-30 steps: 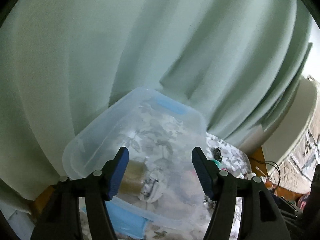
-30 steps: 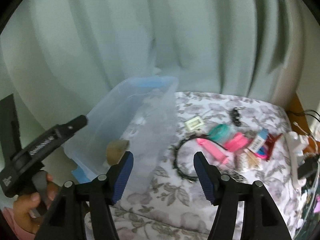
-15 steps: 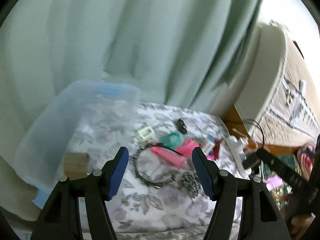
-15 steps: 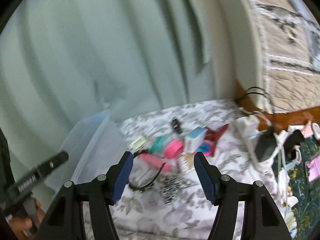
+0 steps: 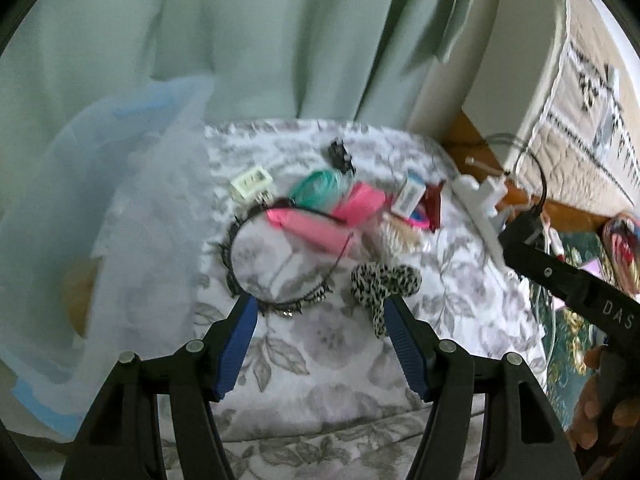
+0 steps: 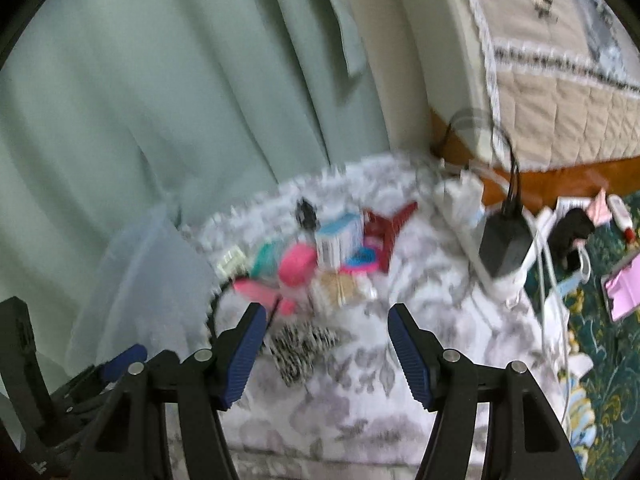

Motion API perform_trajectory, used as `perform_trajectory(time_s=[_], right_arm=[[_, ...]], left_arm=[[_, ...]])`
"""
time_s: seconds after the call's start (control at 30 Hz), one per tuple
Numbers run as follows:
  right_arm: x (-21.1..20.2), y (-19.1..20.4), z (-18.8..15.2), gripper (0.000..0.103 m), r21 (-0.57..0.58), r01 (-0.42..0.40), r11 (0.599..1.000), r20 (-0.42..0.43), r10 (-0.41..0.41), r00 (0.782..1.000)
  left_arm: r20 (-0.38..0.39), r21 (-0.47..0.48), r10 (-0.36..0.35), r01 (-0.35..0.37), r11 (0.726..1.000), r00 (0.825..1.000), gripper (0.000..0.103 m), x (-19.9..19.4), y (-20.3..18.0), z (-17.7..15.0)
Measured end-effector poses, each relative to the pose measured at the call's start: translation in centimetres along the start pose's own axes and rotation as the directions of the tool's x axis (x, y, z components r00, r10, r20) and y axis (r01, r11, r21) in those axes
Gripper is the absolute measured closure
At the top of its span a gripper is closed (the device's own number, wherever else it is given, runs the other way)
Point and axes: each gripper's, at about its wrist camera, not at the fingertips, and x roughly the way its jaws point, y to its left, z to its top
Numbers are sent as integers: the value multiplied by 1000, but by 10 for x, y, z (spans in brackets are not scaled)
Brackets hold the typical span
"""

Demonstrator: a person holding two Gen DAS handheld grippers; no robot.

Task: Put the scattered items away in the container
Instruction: 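Open both grippers and move them back over the remaining items, then grasp the leopard-print scrunchie with the right gripper while the left grasps the black headband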

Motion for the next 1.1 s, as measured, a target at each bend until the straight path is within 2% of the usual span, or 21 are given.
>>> perform_trajectory(time_s=[0.13,0.23,0.63,0.9,1.1], right_arm=[[19,1,-11,36,-13,-11,1000,-79,10,997],[33,3,-17,36,-14,-24,1000,-123,22,992],[88,21,-25,36,-47,-50,998,-258,36,966],[127,16,-21,36,-4,-31,1000,-321,28,947],[142,12,-24,36,13,-26,1000,-340,29,940]], left_arm=[[-54,13,-5,5,1000,999,36,22,0,-1],[-76,13,31,-31,999,997,36,38,0,0],[-174,38,29,-23,999,984,37,101,7,7],[-228,69,45,-30,997,973,38,136,6,9],[-218,78,57,-41,996,974,39,143,7,13]])
